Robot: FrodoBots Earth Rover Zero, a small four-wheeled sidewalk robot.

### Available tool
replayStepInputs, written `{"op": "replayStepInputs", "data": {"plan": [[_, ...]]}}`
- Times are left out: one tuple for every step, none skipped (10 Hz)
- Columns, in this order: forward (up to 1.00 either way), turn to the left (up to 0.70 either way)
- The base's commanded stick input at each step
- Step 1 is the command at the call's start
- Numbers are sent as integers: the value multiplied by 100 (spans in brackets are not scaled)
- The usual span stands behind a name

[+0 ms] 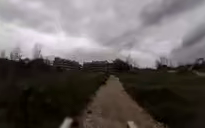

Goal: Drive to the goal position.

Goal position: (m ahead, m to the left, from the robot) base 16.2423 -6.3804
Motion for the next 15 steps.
{"op": "replayStepInputs", "data": {"plan": [[70, 0], [70, 0], [70, 0], [70, 0], [70, 0], [70, 0], [70, -21], [70, -12], [70, -3], [70, 0], [70, 0], [70, 0], [70, 0], [70, 0], [70, 0]]}}
